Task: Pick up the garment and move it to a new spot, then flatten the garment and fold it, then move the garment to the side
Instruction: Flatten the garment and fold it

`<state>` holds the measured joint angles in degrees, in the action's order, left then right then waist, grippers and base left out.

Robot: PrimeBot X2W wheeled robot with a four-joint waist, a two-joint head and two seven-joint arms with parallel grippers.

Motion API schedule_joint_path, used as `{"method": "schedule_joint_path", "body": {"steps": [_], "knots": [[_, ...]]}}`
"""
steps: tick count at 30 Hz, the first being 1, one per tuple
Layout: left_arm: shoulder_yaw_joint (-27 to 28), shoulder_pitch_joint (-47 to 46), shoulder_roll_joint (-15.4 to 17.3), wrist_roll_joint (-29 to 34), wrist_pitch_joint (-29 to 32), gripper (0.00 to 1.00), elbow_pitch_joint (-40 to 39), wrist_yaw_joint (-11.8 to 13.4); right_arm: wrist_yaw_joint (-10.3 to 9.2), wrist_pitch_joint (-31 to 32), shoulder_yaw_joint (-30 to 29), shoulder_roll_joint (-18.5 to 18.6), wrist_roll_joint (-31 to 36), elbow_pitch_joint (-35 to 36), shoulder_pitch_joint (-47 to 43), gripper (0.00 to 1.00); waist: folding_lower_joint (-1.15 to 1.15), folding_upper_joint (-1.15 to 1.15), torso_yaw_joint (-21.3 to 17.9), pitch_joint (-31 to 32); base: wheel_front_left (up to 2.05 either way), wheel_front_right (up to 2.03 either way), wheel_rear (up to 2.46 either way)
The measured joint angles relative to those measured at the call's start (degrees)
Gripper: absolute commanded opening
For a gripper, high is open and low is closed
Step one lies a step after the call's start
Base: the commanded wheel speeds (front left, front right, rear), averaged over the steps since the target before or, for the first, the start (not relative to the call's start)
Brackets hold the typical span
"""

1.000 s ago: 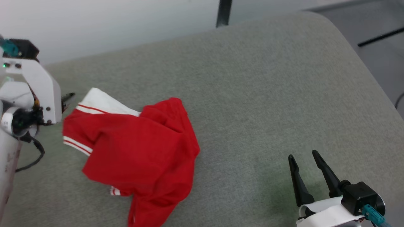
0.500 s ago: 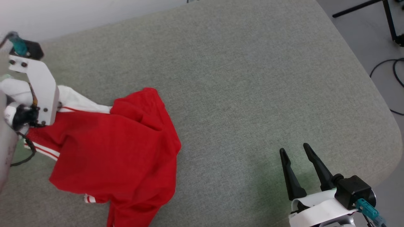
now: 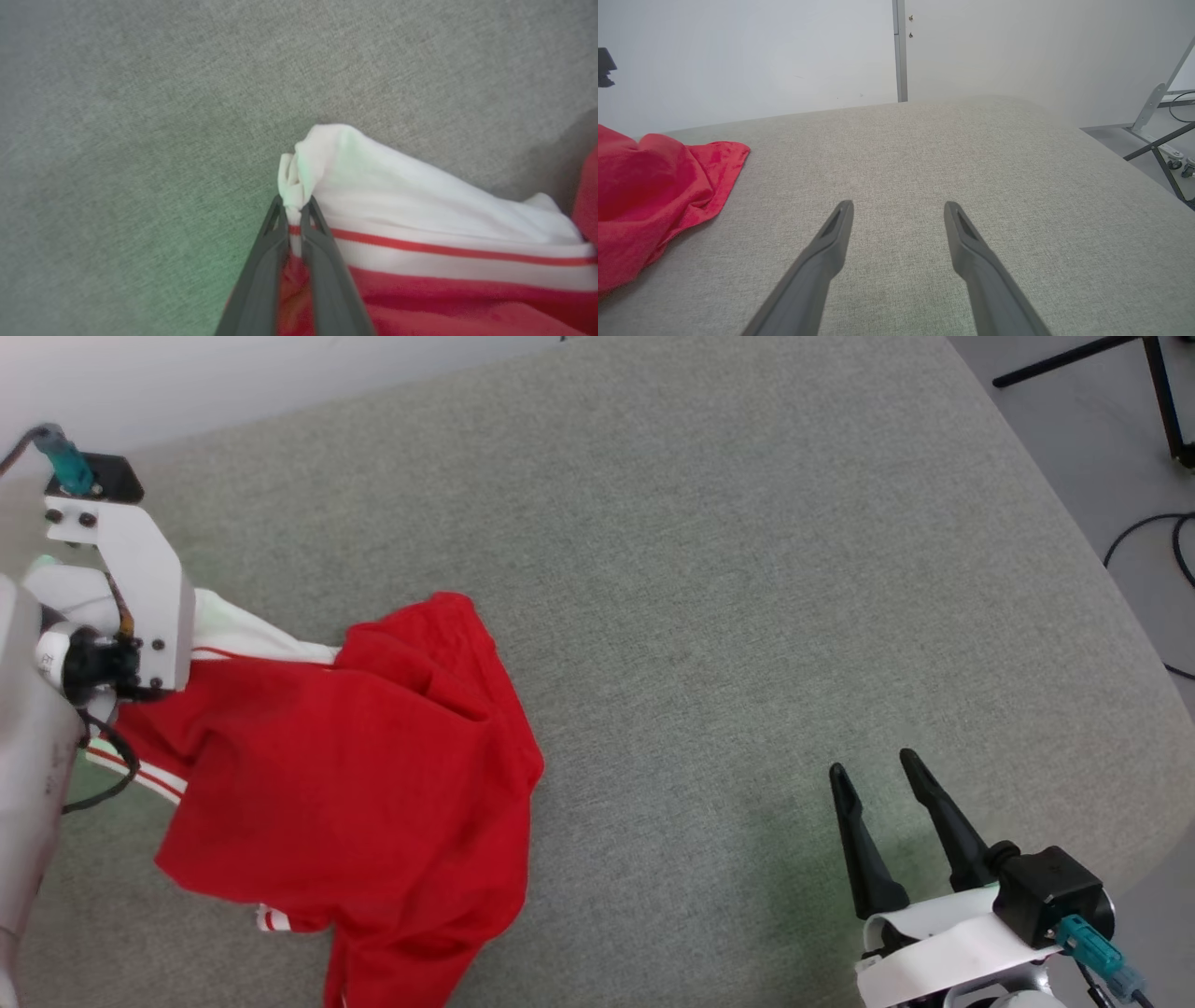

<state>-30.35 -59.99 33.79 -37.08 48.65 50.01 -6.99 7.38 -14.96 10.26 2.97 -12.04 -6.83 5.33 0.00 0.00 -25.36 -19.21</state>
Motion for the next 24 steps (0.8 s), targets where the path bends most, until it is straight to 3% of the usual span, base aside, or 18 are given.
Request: {"method": "schedule_joint_path", "body": {"steps": [10, 24], "knots": [[1.13, -0.72, -0.27, -0.26, -4.34, 0.00, 3.58, 3.28, 0.00, 0.18, -2.04, -0.08, 1.80, -0.02, -2.13, 1.00, 0.00, 0.00, 3.05, 3.84, 0.00, 0.00, 0.00], [3.18, 8.53, -1.02, -3.31, -6.57, 0.00, 6.77, 8.66, 0.00, 4.90, -3.24, 0.66, 2.96, 2.93, -6.46, 1.00, 0.00, 0.00, 12.85, 12.39, 0.00, 0.00, 0.00]]}}
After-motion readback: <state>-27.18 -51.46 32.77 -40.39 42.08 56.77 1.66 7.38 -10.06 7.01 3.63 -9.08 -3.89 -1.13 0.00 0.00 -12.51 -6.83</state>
